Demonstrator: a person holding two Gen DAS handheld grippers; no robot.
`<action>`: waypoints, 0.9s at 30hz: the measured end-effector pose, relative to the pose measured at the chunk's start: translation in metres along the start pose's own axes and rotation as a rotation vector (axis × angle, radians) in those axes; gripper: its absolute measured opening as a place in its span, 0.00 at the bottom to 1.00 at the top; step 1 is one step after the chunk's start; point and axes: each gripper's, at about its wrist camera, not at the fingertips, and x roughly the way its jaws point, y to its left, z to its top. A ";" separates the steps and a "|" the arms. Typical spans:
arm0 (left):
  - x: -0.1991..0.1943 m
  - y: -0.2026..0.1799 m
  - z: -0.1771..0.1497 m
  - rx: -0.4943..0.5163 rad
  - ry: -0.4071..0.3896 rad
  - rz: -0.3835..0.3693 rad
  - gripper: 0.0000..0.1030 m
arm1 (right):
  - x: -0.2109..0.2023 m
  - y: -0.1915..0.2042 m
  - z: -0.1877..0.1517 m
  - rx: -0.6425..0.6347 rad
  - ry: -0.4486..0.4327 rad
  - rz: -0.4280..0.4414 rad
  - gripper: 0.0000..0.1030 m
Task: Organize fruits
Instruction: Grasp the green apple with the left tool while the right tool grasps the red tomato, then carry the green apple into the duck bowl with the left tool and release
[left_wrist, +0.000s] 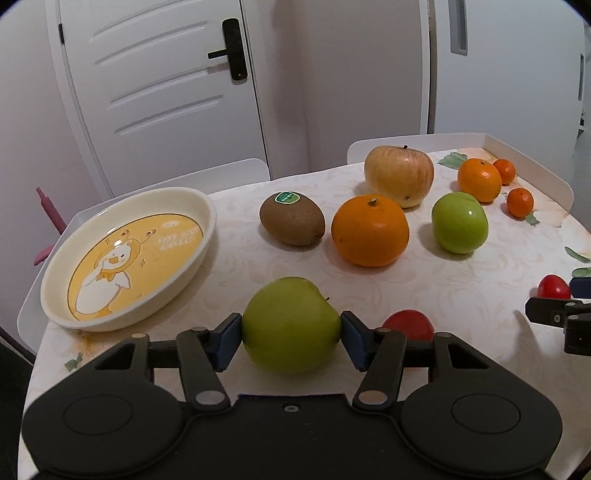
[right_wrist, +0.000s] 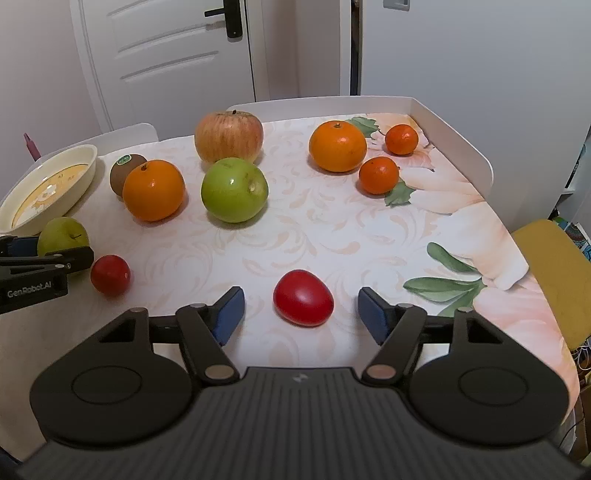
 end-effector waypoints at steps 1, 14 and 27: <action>-0.001 0.000 -0.001 -0.001 0.000 -0.001 0.60 | 0.000 0.001 0.000 -0.002 0.000 -0.003 0.79; -0.010 0.009 -0.009 -0.019 -0.003 0.024 0.60 | 0.003 0.006 0.003 -0.030 -0.012 -0.007 0.48; -0.043 0.038 0.001 -0.128 -0.043 0.099 0.60 | -0.007 0.039 0.044 -0.103 -0.048 0.074 0.48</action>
